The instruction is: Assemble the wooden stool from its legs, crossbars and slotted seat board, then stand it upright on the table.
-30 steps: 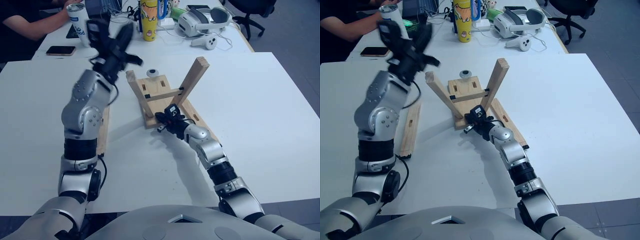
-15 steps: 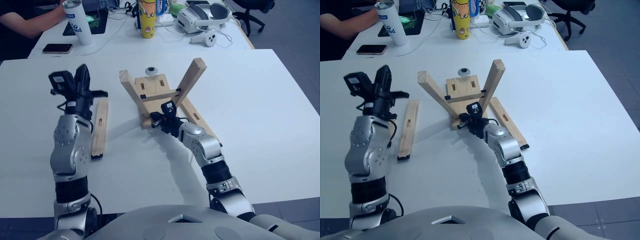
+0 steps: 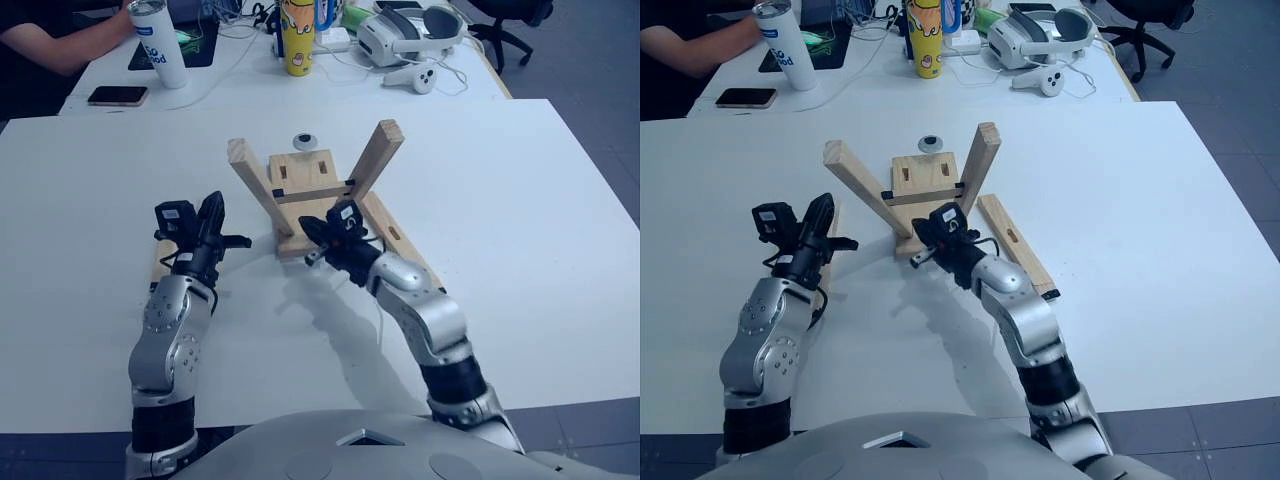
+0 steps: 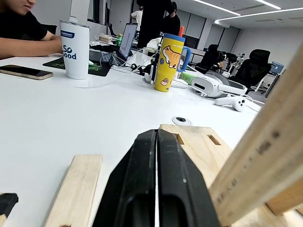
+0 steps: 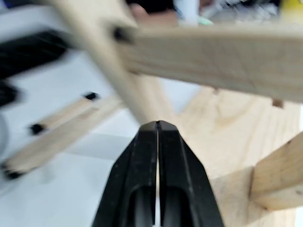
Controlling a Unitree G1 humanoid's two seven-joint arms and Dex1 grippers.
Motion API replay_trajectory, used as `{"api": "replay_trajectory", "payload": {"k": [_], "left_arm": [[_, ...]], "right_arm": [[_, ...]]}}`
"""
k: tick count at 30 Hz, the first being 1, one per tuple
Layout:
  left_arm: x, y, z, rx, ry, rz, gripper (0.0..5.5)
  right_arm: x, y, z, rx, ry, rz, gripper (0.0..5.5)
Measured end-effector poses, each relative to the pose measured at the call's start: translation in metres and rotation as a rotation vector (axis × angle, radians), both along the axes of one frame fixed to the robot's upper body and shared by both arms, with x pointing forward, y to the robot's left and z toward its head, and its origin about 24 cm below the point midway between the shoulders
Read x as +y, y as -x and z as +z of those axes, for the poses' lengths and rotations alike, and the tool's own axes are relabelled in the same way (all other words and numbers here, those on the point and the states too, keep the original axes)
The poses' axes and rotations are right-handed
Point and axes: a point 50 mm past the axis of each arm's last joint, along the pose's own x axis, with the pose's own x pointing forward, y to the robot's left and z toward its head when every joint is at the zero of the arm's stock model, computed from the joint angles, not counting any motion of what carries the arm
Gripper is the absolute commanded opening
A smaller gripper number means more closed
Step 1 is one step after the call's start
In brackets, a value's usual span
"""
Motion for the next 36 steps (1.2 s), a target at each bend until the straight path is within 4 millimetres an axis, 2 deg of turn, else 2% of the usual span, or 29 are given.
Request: {"api": "replay_trajectory", "payload": {"k": [2,4,6,8,13,15,16,20,23,25,27,30,36], "left_arm": [[-0.003,0.006,0.006,-0.02,0.032,0.012,0.02],[0.0,0.007,0.018,-0.07,0.029,0.044,0.02],[0.002,0.005,0.034,-0.14,-0.003,0.085,0.02],[0.0,0.002,0.044,-0.189,-0.019,0.104,0.02],[-0.003,-0.005,0.048,-0.212,-0.042,0.156,0.02],[-0.001,-0.005,0.048,-0.215,-0.058,0.181,0.02],[0.001,-0.005,0.048,-0.215,-0.062,0.19,0.02],[-0.003,-0.007,0.046,-0.207,-0.034,0.161,0.02],[-0.046,-0.012,0.038,-0.152,0.001,-0.118,0.02],[-0.047,-0.013,0.026,-0.075,-0.014,-0.134,0.02],[-0.044,-0.015,0.014,-0.006,-0.028,-0.131,0.02],[-0.023,-0.017,0.015,-0.003,-0.078,-0.05,0.02],[0.018,-0.014,0.013,0.013,-0.175,0.117,0.02]], "right_arm": [[-0.028,0.022,-0.003,-0.005,-0.022,-0.021,0.0],[-0.072,0.031,-0.015,0.017,0.01,-0.245,0.0],[-0.107,0.023,-0.007,-0.058,0.03,-0.502,0.0],[-0.118,0.004,0.012,-0.185,0.037,-0.62,0.0],[-0.111,-0.047,0.061,-0.401,-0.061,-0.754,0.0],[-0.107,-0.056,0.072,-0.434,-0.095,-0.771,0.0],[-0.107,-0.056,0.071,-0.428,-0.1,-0.78,0.0],[-0.103,-0.056,0.066,-0.394,-0.118,-0.79,0.0],[-0.06,-0.053,0.055,-0.332,-0.088,-0.504,0.0],[-0.058,-0.05,0.041,-0.284,0.001,-0.443,0.0],[-0.055,-0.047,0.021,-0.201,0.061,-0.382,0.0],[-0.054,-0.048,0.01,-0.161,0.095,-0.321,0.0],[-0.074,-0.056,-0.016,-0.066,0.178,-0.324,0.0]]}}
